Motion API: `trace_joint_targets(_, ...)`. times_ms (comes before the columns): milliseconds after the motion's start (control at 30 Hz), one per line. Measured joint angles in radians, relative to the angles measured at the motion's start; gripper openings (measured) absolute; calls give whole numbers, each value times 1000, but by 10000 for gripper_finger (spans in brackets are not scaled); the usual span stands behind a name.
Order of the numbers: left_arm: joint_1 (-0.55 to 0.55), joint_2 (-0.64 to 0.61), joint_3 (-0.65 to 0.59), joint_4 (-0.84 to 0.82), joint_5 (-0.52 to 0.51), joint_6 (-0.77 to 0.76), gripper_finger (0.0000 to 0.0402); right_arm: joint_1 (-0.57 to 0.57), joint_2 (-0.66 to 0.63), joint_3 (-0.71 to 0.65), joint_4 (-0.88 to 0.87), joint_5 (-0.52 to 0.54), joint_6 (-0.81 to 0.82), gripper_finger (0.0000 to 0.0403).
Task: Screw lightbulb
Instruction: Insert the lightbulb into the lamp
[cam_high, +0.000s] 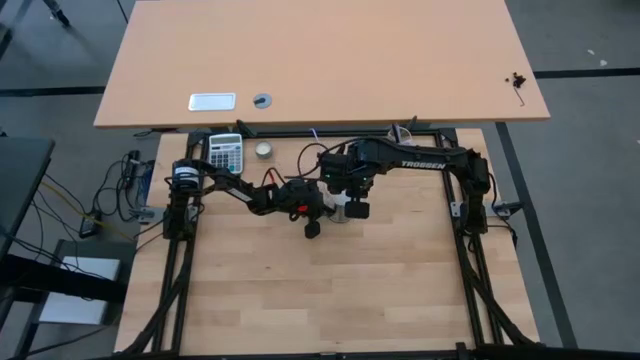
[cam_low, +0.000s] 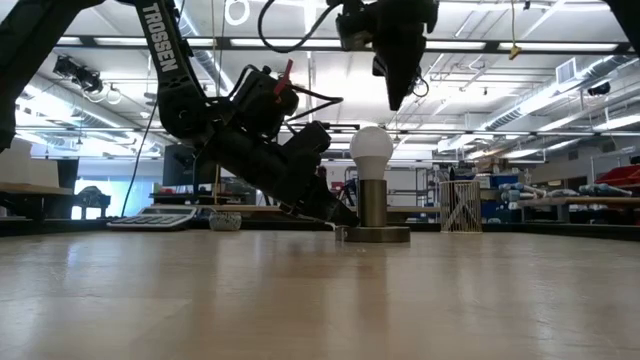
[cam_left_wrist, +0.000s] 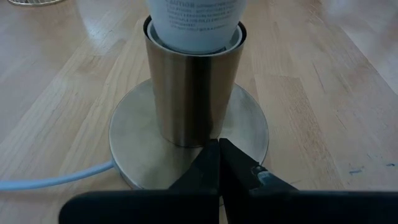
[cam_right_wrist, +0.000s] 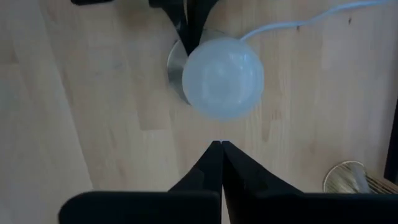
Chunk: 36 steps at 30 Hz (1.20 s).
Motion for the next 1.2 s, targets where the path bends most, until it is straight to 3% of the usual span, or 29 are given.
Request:
trace_joint_targets(300,0,0,0,1,0,0,5,10,-21,-8,11,3,-37,4)
trace_joint_targets(533,0,0,0,6,0,0,5,14,-98,-103,77,3,-43,2)
trace_joint_targets(1200,0,0,0,6,0,0,5,47,-486,-731,626,-47,34,2)
